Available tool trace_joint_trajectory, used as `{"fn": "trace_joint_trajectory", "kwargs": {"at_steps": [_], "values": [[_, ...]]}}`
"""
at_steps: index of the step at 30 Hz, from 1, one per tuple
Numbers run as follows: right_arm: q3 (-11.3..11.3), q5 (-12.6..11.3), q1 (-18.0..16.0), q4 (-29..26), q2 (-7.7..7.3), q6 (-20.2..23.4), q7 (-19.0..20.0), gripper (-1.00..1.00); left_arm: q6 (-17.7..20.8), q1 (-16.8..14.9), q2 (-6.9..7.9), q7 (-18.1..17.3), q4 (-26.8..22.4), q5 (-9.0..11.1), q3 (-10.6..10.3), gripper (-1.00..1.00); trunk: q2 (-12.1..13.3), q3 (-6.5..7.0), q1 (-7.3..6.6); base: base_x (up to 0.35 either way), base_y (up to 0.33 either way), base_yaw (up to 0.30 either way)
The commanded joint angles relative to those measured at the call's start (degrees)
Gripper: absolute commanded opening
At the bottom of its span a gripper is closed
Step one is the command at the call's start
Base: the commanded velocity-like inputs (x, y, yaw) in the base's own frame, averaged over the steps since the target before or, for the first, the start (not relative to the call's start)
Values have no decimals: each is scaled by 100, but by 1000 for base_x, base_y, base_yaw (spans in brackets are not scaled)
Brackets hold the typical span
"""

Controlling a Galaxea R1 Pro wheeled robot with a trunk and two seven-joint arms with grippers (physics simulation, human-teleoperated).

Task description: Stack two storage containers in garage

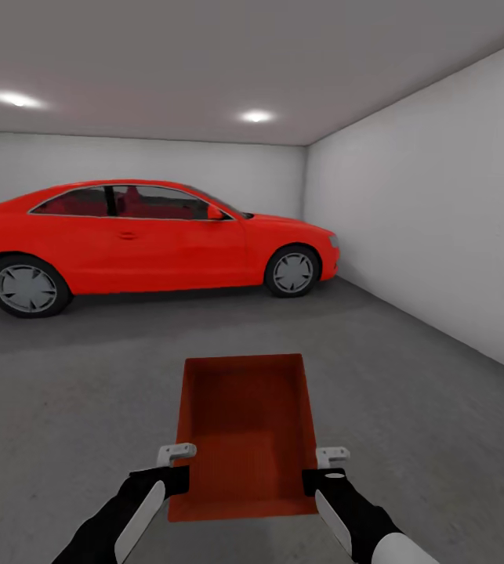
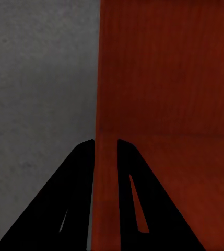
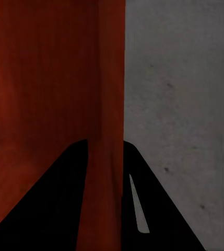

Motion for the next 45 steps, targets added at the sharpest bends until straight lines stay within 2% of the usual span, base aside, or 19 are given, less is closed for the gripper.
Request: {"fn": "trace_joint_trajectory", "kwargs": {"at_steps": [1, 45], "values": [[-5, -51, -1, 0, -8, 33, -29, -100, -464, -7, 9, 55, -87, 19, 24, -100, -3, -3, 0, 70, 0, -224], [-5, -51, -1, 0, -8, 33, -26, -100, -464, -7, 9, 55, -86, 19, 24, -100, -3, 134, 0, 2, 0, -212]]}}
